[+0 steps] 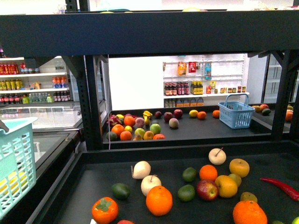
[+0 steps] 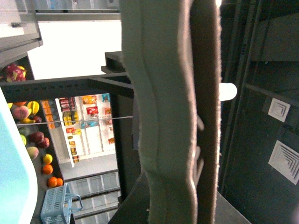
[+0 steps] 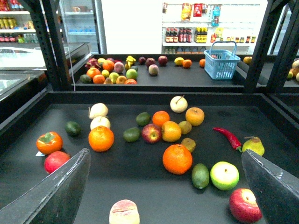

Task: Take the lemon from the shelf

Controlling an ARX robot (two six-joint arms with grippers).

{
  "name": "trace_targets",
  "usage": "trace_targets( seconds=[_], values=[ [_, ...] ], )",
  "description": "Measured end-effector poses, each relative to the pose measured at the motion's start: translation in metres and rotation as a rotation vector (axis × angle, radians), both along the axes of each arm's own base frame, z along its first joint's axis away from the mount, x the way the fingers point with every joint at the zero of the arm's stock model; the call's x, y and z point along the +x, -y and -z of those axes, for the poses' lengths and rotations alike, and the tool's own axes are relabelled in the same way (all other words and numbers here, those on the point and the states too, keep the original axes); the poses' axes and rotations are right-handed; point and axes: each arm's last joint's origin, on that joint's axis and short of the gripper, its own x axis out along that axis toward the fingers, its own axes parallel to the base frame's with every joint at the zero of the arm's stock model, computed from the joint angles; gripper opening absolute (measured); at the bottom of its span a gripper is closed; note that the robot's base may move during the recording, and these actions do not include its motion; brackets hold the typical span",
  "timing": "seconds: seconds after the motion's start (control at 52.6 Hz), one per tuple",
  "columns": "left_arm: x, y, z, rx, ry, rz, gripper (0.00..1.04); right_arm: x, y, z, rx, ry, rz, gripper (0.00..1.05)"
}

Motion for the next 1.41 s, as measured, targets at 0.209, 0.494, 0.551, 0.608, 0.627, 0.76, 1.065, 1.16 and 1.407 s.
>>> trace_targets(
  seconds=[0.209, 0.494, 0.551, 0.608, 0.627, 0.76, 1.065, 1.16, 1.407],
  values=[
    [0.003, -0.005, 0.019, -0.032, -0.048, 0.026, 0.08, 0.0, 0.0, 0.0, 0.0, 0.0, 0.0, 0.97],
    [0.002, -0.01, 0.023, -0.022, -0.056, 0.036, 0.08, 0.0, 0.0, 0.0, 0.0, 0.0, 0.0, 0.97],
    [0.001, -0.01, 0.023, -0.021, -0.056, 0.037, 0.08, 0.0, 0.0, 0.0, 0.0, 0.0, 0.0, 0.97],
    [0.001, -0.01, 0.023, -0.021, -0.056, 0.038, 0.08, 0.0, 0.0, 0.0, 0.0, 0.0, 0.0, 0.97],
    [0.001, -0.01, 0.023, -0.022, -0.056, 0.038, 0.08, 0.0, 0.0, 0.0, 0.0, 0.0, 0.0, 0.97],
    [0.001, -0.01, 0.022, -0.012, -0.054, 0.054, 0.28, 0.0, 0.0, 0.0, 0.0, 0.0, 0.0, 0.97],
    [0.003, -0.006, 0.021, -0.003, -0.05, 0.081, 0.83, 0.0, 0.0, 0.0, 0.0, 0.0, 0.0, 0.97],
    [0.003, -0.006, 0.021, -0.002, -0.05, 0.08, 0.99, 0.0, 0.0, 0.0, 0.0, 0.0, 0.0, 0.97],
    [0.003, -0.006, 0.021, -0.002, -0.05, 0.08, 0.97, 0.0, 0.0, 0.0, 0.0, 0.0, 0.0, 0.97]
  ],
)
